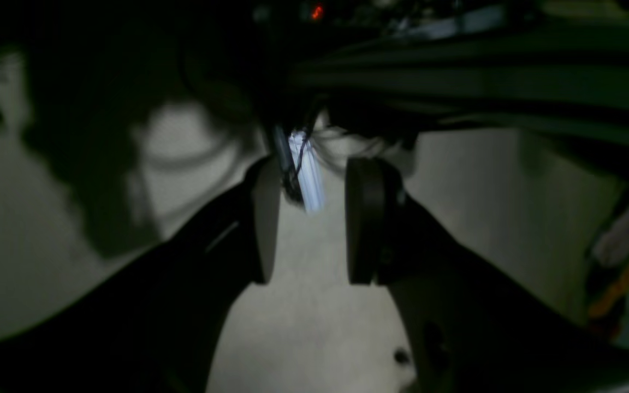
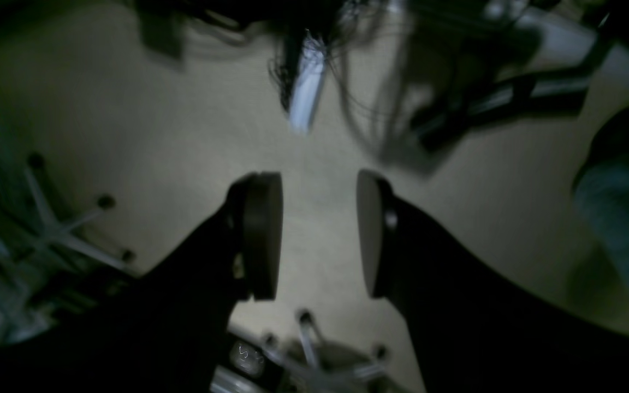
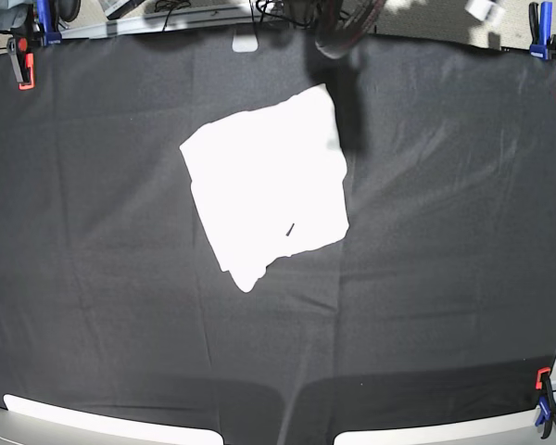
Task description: Layout the t-shirt on the table in an organized manner, then fold the t-shirt properly
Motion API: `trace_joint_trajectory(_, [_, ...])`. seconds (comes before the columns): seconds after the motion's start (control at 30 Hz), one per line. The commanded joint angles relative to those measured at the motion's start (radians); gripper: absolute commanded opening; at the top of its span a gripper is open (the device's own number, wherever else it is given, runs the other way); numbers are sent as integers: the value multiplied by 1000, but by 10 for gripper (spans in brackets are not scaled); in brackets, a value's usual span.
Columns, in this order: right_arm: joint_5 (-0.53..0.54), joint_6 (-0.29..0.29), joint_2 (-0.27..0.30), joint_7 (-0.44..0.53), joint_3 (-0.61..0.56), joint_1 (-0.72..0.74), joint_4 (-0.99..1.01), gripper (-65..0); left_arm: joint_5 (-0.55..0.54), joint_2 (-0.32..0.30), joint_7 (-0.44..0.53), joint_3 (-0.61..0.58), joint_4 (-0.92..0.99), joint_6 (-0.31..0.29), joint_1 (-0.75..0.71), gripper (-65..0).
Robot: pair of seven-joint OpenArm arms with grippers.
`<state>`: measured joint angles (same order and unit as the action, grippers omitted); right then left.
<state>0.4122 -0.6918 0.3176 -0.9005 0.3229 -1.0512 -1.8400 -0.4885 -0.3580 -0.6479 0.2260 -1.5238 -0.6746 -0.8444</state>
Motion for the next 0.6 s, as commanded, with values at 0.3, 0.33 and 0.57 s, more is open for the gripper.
trace_joint_trajectory(0.3, [-200,156,85,540,-380,428,925,-427,280,58,352,-148,837,-6,418,-465])
trace_joint_trajectory(0.33, [-200,182,79,605,-410,472,1007,-427,335,64,409,-148,894,0,448,-465])
trace_joint_trajectory(0.57, [-151,266,59,758,-618,681,1351,-427,462,95,489,-148,1084,323,546,-465])
